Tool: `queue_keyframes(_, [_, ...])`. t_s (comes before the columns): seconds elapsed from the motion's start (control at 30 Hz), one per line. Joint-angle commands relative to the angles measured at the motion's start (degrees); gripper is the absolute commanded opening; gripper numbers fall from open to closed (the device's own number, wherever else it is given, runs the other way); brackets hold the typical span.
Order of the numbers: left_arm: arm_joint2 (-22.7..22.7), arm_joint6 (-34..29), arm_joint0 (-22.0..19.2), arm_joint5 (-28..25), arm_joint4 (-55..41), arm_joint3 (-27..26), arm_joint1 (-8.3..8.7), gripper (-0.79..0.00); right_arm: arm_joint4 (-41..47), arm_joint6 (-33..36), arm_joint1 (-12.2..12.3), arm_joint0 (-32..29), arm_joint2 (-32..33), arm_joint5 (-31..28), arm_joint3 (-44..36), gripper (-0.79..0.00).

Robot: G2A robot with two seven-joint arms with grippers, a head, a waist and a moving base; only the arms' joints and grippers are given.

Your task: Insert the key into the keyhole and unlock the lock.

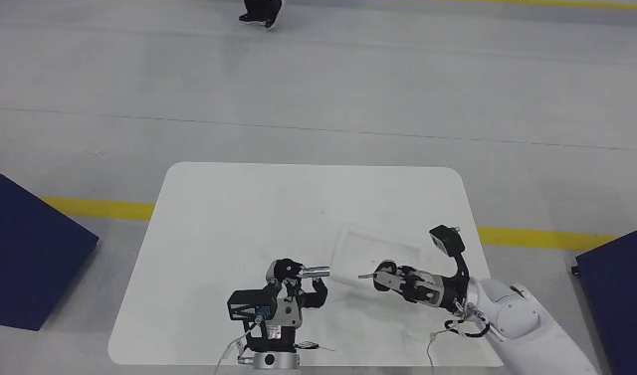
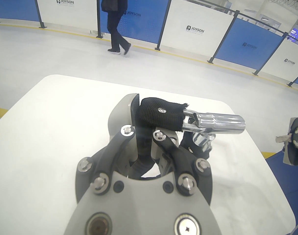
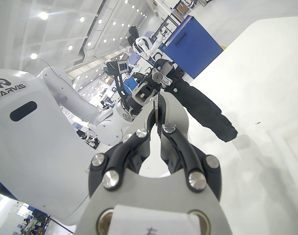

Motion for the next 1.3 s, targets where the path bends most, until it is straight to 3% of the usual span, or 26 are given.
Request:
queue_keyframes(0.0, [0.00, 0.00, 0.00, 0.00, 0.00, 0.00, 0.00, -0.785, -2.98, -3.42, -0.45, -0.64, -0.97, -0.09, -0.79, -0.785])
queue_keyframes(0.2, [0.00, 0.00, 0.00, 0.00, 0.00, 0.00, 0.00, -0.785, -6.69, -7.32, -1.47, 0.24, -3.49, -1.97, -0.58, -0.785])
queue_keyframes(0.53, [0.00, 0.00, 0.00, 0.00, 0.00, 0.00, 0.00, -0.785, 1.34, -4.09, -2.33, 2.72, -8.21, -1.69, 1.18, -0.785])
queue_keyframes(1.27, [0.00, 0.00, 0.00, 0.00, 0.00, 0.00, 0.00, -0.785, -1.36, -7.58, -3.69, 4.33, -9.29, 0.45, 1.88, -0.785])
